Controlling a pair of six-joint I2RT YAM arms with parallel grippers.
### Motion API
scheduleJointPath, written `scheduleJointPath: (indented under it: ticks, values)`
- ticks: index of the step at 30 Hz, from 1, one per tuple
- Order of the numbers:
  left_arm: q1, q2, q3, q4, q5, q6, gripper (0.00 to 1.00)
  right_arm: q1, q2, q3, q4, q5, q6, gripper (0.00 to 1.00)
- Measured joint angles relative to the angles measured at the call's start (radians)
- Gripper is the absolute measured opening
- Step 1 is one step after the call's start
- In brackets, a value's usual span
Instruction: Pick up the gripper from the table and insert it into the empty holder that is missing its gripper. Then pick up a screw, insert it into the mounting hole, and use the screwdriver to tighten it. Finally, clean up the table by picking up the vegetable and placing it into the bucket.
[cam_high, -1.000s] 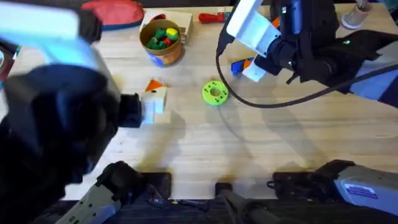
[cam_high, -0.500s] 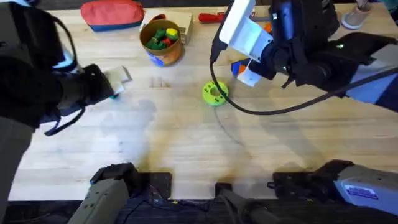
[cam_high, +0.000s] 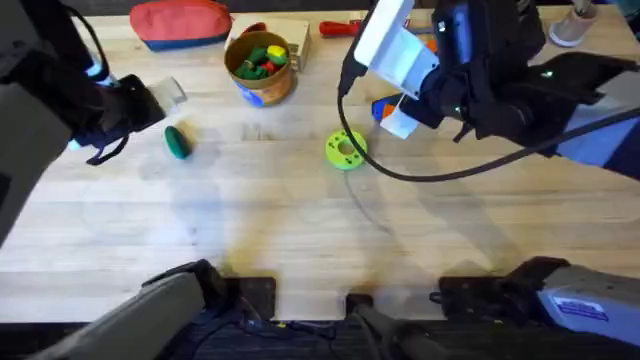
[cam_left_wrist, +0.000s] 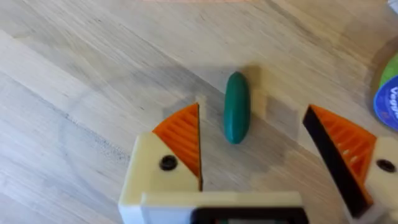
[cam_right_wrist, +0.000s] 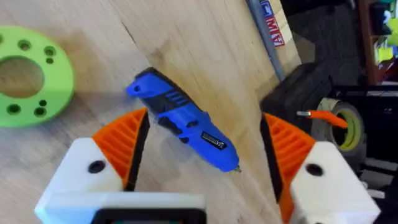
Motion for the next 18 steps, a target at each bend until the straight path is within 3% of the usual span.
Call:
scheduleJointPath:
  ticks: [4,12,13,15,18]
  values:
    - [0.0,0.109,0.0,0.032,0.004,0.014,0.989,0.002,-0.027,0.0,-0.002,0.0,0.074,0.991]
    - [0.0,0.287,0.0,0.077,0.023,0.013,0.797,0.002,-0.112,0.0,0.0,0.0,0.164,0.991]
    - [0.0,0.299,0.0,0.079,0.029,0.011,0.738,0.002,-0.118,0.0,0.0,0.0,0.169,0.991]
    - [0.0,0.318,0.0,0.084,0.042,0.005,0.519,0.002,-0.125,0.0,0.0,0.0,0.176,0.991]
    - [0.0,0.327,0.002,0.09,0.051,0.006,0.097,0.002,-0.126,0.0,-0.002,0.0,0.179,0.991]
